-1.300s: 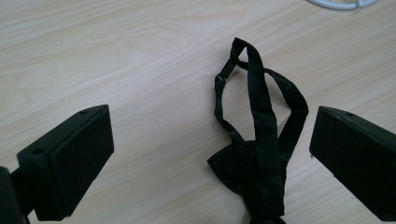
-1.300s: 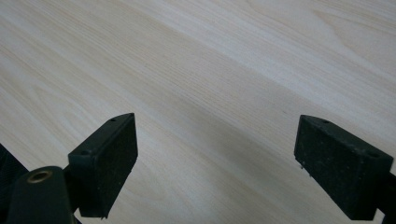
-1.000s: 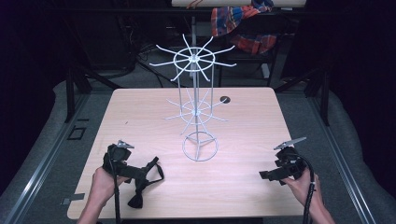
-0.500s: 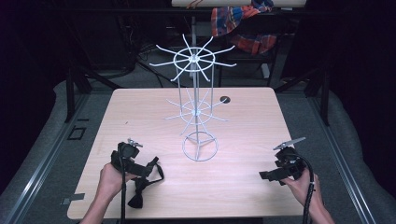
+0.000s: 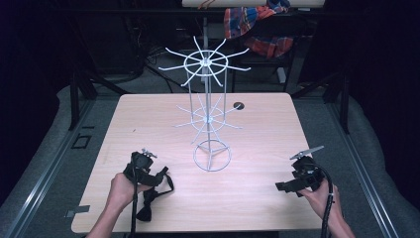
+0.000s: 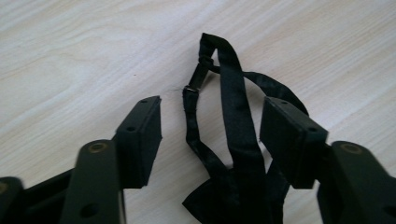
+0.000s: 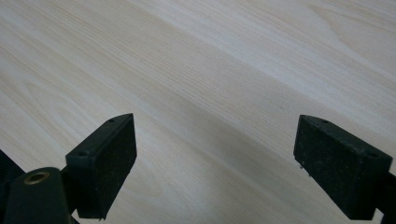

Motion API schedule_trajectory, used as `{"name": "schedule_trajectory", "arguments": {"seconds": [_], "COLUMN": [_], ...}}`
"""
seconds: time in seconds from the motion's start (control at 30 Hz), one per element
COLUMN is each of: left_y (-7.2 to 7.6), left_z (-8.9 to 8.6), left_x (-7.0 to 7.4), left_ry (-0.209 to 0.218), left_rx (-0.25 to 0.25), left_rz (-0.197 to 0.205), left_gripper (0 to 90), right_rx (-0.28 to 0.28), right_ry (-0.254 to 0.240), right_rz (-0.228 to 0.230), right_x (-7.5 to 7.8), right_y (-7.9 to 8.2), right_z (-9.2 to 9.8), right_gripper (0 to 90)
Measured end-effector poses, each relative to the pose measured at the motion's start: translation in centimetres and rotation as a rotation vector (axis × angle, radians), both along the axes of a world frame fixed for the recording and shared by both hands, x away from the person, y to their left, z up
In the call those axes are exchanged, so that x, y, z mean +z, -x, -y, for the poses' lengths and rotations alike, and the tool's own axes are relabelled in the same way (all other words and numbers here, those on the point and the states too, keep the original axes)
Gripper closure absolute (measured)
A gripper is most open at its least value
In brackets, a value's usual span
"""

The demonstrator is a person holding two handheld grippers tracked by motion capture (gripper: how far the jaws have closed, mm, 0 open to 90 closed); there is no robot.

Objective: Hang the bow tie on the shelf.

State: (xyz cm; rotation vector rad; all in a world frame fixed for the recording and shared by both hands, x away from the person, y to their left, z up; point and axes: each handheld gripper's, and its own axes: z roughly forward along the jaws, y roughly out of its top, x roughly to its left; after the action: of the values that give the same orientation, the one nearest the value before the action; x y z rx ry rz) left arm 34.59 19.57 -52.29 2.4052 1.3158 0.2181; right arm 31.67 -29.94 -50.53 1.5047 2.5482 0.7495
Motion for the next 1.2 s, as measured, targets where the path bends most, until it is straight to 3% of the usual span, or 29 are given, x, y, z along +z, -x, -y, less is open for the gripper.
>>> {"name": "schedule_trajectory", "arguments": {"seconds": [0.23,0.6,0.87,1.2], "left_y": [-0.1,-0.1,0.1,0.5], "left_z": [0.4,0.0,-0.3,-0.3], "left_x": [-0.4,-0.3,0.1,1.6], "left_ry": [0.002,0.034,0.046,0.07], "left_rx": [-0.027,-0.024,-0.022,-0.02], "left_rz": [-0.037,-0.041,-0.028,0.039], "left_gripper": [57.1,86.7,88.9,88.8], "right_rx": [0.003,0.006,0.001,0.004], "right_ry": [-0.007,0.007,0.001,0.001], "right_rz": [-0.01,-0.011,-0.015,-0.013], "right_x": [-0.1,-0.1,-0.2,-0.2], "right_y": [-0.1,-0.1,-0.1,-0.1], "right_z": [0.0,0.0,0.0,0.1], "right_gripper": [13.1,13.5,13.8,13.7]}}
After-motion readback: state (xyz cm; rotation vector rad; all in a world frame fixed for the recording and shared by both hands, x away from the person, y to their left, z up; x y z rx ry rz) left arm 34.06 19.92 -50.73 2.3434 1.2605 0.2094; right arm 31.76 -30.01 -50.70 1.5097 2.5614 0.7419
